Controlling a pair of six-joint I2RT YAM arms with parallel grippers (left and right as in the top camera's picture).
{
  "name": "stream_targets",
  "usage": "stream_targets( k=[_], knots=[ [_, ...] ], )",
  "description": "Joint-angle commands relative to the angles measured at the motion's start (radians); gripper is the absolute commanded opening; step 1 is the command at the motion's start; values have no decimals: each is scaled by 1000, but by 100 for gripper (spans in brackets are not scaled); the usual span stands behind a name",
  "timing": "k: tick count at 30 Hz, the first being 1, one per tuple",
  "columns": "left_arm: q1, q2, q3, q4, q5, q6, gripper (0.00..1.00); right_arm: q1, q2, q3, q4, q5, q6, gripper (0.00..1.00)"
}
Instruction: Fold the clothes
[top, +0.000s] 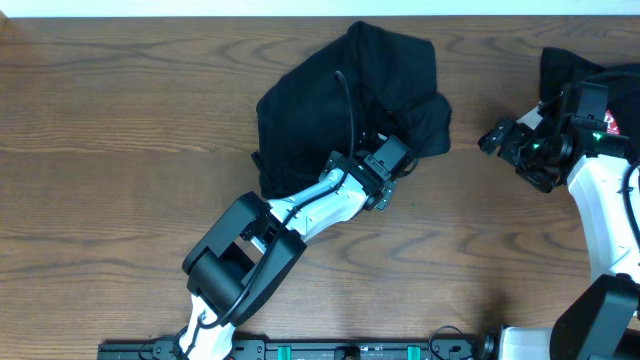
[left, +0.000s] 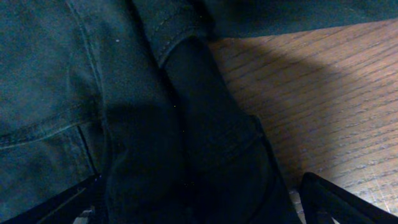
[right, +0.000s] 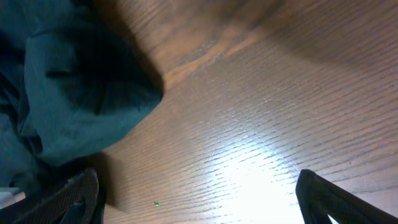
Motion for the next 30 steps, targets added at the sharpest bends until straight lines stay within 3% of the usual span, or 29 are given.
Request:
stream_targets(
  k=[1,4,11,20,30],
  knots=[
    [9,45,5,-11,-40,24,98,-5,0,-1,-3,-8,-14,99],
    [9,64,5,-13,-43,24,99,-5,0,-1,-9,-8,-14,99],
    [9,67,5,-13,-43,20,46,-6,0,-1,-10,-8,-14,99],
    [9,58,6,-29,-43,13,6,-6,0,-1,-9,-8,-14,99],
    [9,-154,6,-100,-43,14,6,-6,-2,-1,-9,-66,-15,99]
  ],
)
